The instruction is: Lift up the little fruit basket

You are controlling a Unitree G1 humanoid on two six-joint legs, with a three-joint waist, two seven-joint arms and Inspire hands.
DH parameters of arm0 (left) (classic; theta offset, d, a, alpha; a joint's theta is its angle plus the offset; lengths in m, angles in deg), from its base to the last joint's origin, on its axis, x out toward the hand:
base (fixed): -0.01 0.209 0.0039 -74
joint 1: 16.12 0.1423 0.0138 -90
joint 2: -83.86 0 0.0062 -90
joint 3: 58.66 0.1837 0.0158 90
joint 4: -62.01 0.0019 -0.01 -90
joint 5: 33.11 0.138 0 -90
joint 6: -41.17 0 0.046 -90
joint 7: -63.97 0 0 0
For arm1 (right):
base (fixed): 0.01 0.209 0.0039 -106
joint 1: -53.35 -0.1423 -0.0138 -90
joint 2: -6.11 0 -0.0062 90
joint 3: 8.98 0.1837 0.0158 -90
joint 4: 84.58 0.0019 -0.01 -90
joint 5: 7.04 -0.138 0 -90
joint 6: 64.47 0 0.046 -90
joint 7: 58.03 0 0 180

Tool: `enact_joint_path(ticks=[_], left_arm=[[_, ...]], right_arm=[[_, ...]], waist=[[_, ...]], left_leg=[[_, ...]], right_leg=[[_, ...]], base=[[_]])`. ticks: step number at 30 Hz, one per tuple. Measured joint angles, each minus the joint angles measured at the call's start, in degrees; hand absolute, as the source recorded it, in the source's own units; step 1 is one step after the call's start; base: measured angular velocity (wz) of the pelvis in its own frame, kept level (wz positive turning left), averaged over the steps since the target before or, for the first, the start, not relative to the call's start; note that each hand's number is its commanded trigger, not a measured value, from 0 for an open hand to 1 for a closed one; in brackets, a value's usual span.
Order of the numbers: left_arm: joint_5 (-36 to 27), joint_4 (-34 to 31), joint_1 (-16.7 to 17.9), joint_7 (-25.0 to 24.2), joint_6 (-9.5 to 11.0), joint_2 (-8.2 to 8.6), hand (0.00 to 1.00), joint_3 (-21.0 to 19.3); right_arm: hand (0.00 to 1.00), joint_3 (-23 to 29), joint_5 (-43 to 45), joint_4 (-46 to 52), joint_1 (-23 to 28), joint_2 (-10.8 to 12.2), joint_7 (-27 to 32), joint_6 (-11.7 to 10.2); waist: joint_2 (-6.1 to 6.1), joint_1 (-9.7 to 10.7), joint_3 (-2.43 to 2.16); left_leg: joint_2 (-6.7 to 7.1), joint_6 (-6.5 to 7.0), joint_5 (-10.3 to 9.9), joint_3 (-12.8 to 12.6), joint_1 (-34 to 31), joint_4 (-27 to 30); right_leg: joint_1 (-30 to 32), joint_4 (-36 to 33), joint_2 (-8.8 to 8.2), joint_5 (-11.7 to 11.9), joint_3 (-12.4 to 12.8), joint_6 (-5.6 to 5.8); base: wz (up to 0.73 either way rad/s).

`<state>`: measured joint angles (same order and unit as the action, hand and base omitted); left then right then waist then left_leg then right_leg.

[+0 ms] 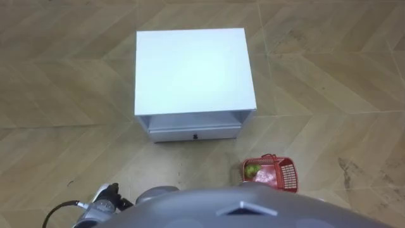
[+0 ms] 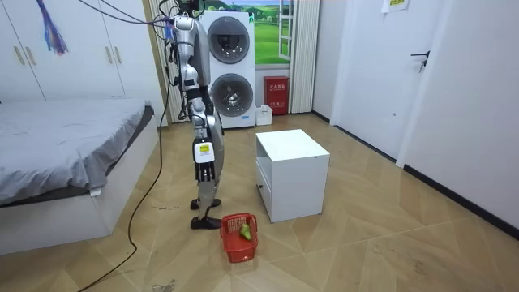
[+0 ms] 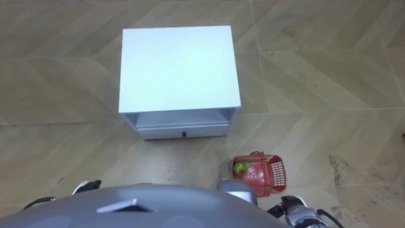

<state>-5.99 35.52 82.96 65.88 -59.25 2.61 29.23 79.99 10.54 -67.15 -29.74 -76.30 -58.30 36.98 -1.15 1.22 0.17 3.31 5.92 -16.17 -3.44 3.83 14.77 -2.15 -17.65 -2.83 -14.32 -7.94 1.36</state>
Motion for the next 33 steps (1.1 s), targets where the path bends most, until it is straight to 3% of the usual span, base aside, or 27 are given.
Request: enact_joint_path(ticks=[6, 10, 14, 21, 23, 24, 33], left_arm=[[-0.4, 0.2, 0.9, 1.3, -0.6, 0.11, 0.0, 0.0], [-0.6, 0.2, 0.7, 3.7, -0.6, 0.14, 0.0, 0.0], [-0.2, 0.0, 1.1, 5.2, -0.5, 0.31, 0.0, 0.0], [-0.1, -0.7, 2.0, 5.2, -0.5, 0.53, 0.0, 0.0], [-0.1, -0.8, 2.2, 5.2, -0.5, 1.01, 0.0, 0.0], [-0.1, -0.7, 2.5, 5.2, -0.4, 1.11, 0.0, 0.0], [-0.1, -0.7, 2.3, 4.9, 0.0, 1.27, 0.0, -0.1]], right_arm=[[0.0, -0.1, -0.8, 0.0, -0.2, 0.0, 0.1, 0.5], [0.0, -0.1, -1.4, 0.0, -1.6, 0.0, 0.4, -0.3], [0.0, -0.3, -2.3, 0.0, -1.9, 0.0, 0.8, -1.9], [0.0, -2.2, -3.1, -1.3, -1.3, 0.1, 0.9, -2.1], [0.0, -2.2, -3.1, -1.4, -1.2, 0.1, 0.9, -2.1], [0.0, -2.2, -3.1, -1.4, -1.3, 0.1, 0.9, -2.1], [0.0, -2.0, -3.0, -1.7, -1.2, 0.2, 0.0, -1.8]], waist=[[0.42, -0.3, 0.03], [0.66, -1.3, 0.02], [0.4, -1.5, 0.04], [-0.29, -1.5, 0.08], [-0.81, -1.5, 0.64], [-0.76, -1.6, 0.69], [-0.88, -1.4, 0.17]], left_leg=[[-0.07, 0.01, 0.0, -0.2, 1.7, -1.2], [-0.42, -0.02, 0.0, -1.2, 1.9, -1.5], [-0.47, -0.06, 0.0, -1.1, 1.8, -1.6], [-0.5, -0.07, 0.1, -0.8, 2.0, -1.5], [-0.55, -0.07, 0.1, -0.9, 2.6, -1.6], [-0.56, -0.07, 0.0, -0.8, 2.7, -1.6], [-0.5, -0.07, 0.0, -0.8, 2.6, -1.5]], right_leg=[[-1.3, 1.2, 0.22, 0.1, 0.1, 0.13], [-1.7, 2.5, 0.77, 0.5, 1.3, 0.16], [-2.2, 3.6, 0.86, 0.5, 1.1, 0.16], [-3.5, 5.1, 0.85, 0.5, 0.0, 0.16], [-4.0, 5.2, 0.9, 0.5, 0.1, 0.15], [-4.1, 5.2, 0.91, 0.5, 0.0, 0.15], [-4.1, 4.8, 0.76, 0.5, -0.2, 0.15]], base=[[-0.02], [-0.12], [0.0], [0.08], [-0.03], [0.0], [0.01]])
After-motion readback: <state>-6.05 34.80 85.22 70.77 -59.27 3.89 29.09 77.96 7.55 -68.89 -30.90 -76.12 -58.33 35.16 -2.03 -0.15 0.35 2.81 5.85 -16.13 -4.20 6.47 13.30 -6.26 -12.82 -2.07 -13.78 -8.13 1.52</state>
